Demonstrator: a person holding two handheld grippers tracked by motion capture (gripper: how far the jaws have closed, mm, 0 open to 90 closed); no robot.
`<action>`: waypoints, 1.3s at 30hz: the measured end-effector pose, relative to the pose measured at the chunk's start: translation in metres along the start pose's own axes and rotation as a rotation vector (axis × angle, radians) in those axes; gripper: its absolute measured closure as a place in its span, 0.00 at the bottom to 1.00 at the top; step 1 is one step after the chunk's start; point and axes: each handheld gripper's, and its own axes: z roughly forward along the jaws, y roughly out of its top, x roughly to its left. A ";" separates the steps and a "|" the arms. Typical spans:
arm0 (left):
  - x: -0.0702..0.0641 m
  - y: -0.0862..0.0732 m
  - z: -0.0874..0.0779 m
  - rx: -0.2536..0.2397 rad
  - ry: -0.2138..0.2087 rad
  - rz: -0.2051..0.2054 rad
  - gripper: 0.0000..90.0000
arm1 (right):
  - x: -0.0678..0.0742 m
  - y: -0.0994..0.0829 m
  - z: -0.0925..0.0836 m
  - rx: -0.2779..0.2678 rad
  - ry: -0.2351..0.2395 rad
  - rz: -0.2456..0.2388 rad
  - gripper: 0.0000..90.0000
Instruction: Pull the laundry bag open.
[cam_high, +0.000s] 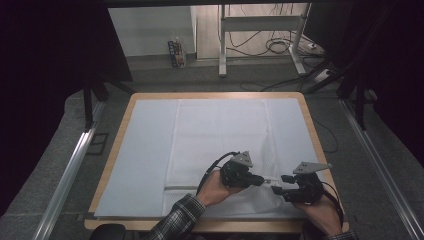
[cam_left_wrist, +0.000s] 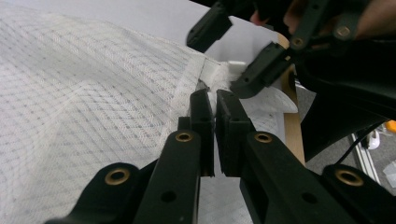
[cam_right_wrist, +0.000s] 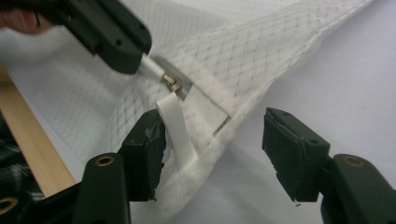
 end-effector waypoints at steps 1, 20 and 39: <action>0.001 0.000 0.000 -0.003 -0.004 -0.001 0.97 | -0.002 0.001 0.000 0.001 0.022 0.009 0.47; 0.006 -0.005 -0.002 -0.045 -0.042 0.000 0.96 | -0.014 0.002 0.010 0.022 0.097 0.109 0.51; 0.002 -0.008 0.016 0.053 -0.004 -0.025 0.80 | -0.001 0.011 -0.005 -0.072 0.058 0.040 0.94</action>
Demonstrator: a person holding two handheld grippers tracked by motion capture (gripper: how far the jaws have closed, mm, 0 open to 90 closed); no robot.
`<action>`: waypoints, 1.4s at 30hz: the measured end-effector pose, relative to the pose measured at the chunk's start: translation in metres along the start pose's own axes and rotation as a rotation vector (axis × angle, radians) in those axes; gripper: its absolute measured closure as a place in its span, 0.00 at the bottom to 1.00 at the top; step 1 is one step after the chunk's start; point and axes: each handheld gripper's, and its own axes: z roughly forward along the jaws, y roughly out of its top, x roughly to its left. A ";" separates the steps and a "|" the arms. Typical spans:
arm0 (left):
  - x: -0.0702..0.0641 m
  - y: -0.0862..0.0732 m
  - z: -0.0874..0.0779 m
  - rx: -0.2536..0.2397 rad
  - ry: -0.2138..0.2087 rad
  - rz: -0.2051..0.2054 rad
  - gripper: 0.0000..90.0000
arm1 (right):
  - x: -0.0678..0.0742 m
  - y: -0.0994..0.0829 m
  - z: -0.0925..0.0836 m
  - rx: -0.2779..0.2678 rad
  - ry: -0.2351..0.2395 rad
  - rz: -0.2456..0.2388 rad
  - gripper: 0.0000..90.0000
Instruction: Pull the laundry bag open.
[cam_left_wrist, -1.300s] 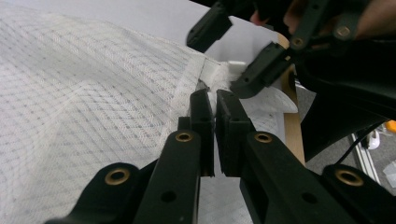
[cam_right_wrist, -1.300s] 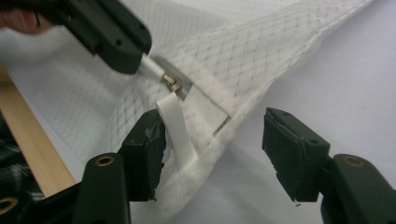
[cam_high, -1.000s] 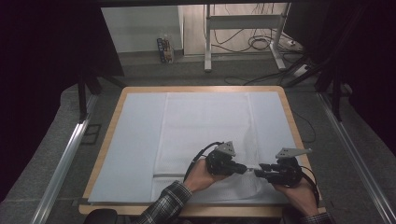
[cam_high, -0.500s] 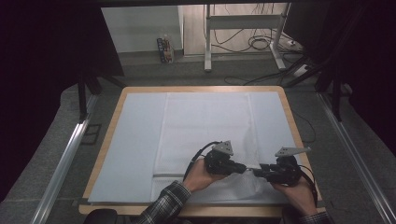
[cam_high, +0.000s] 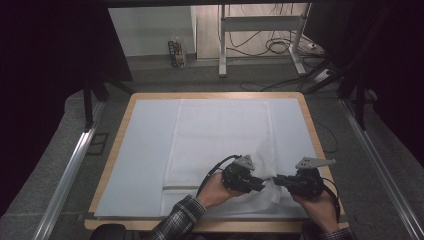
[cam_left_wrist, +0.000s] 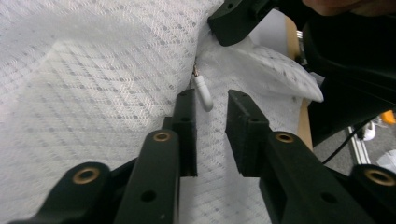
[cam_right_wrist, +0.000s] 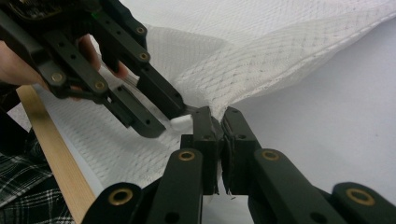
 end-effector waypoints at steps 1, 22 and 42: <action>-0.001 0.000 0.001 0.001 0.011 0.001 0.79 | 0.000 0.000 0.000 -0.001 0.000 0.001 0.94; -0.004 0.005 0.003 0.035 0.068 -0.024 0.97 | 0.005 0.001 -0.001 -0.010 -0.023 -0.021 0.94; -0.007 -0.002 -0.011 0.097 0.069 -0.001 0.97 | 0.005 -0.002 0.007 0.062 -0.126 -0.039 0.95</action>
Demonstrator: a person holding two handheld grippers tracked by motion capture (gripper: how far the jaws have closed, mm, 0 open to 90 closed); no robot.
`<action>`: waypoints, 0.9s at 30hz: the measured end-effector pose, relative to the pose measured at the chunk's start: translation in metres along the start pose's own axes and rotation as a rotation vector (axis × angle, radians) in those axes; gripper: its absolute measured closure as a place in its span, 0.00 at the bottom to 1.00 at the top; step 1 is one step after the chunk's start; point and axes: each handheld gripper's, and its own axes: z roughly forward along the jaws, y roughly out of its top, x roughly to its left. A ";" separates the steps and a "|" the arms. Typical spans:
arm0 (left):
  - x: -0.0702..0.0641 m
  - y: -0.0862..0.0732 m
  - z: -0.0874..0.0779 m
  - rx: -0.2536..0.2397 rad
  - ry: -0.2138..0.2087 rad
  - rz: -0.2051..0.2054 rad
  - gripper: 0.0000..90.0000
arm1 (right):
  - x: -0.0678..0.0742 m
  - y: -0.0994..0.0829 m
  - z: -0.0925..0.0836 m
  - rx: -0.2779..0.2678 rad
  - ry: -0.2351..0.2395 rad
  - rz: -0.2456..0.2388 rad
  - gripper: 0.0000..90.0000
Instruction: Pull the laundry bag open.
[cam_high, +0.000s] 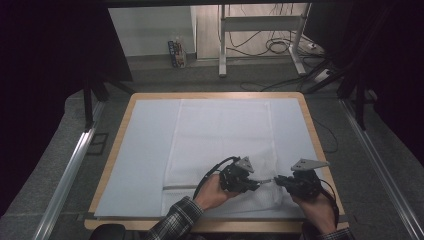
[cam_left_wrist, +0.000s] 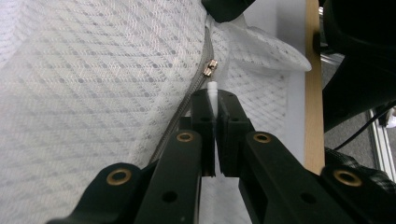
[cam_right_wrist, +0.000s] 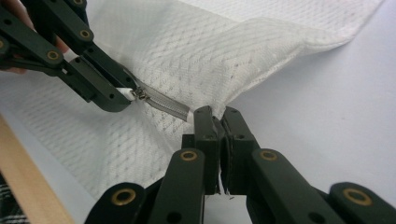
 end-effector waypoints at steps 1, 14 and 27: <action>-0.001 0.000 0.000 0.002 0.003 0.002 0.97 | 0.000 0.000 0.000 0.000 0.004 -0.003 0.95; 0.004 -0.010 -0.008 0.002 -0.005 -0.012 0.97 | -0.002 -0.002 0.002 0.011 -0.019 -0.009 0.95; 0.007 -0.020 -0.016 0.009 0.006 -0.014 0.97 | 0.000 -0.002 0.003 0.025 -0.060 -0.030 0.95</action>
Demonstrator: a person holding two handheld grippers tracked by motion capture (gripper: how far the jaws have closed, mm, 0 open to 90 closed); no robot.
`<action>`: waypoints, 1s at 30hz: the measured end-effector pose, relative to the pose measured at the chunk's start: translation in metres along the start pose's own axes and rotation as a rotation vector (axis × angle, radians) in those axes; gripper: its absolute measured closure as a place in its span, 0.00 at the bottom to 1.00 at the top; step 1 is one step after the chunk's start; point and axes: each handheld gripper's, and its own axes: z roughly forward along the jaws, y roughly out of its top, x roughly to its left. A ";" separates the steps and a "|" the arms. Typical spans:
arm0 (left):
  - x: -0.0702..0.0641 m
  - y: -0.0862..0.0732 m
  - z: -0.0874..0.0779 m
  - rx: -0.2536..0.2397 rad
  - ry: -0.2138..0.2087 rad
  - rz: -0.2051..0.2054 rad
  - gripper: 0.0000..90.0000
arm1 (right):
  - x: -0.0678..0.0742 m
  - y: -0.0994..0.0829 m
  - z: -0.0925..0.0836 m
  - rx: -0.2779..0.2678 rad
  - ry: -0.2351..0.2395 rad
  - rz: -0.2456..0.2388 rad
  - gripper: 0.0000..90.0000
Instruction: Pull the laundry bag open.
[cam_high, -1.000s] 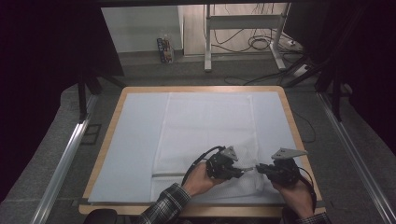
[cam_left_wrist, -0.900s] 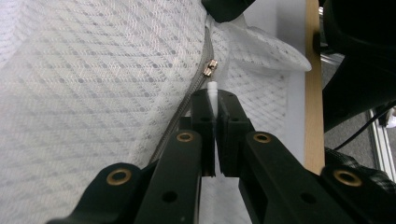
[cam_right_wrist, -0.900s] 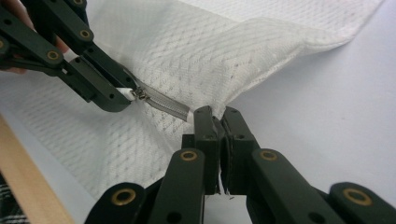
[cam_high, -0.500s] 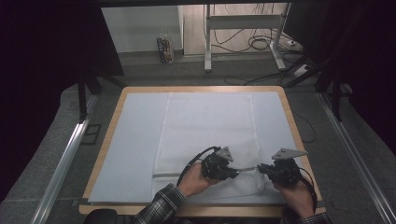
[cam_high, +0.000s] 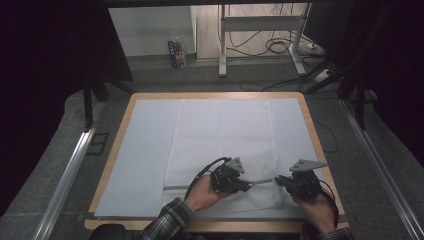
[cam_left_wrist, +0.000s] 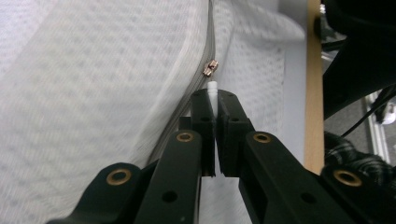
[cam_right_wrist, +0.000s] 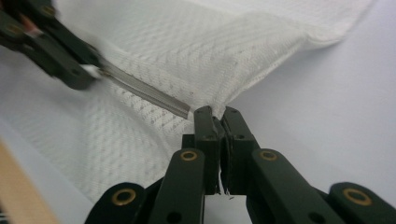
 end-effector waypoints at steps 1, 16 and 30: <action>0.001 -0.001 -0.002 -0.004 0.000 -0.013 0.97 | -0.001 0.000 0.000 0.001 -0.004 0.006 0.95; 0.006 -0.016 -0.017 -0.014 0.013 -0.046 0.97 | -0.001 0.000 -0.002 -0.014 -0.006 0.010 0.95; 0.007 -0.032 -0.033 -0.025 0.027 -0.072 0.97 | -0.001 -0.001 -0.002 -0.021 -0.003 0.013 0.95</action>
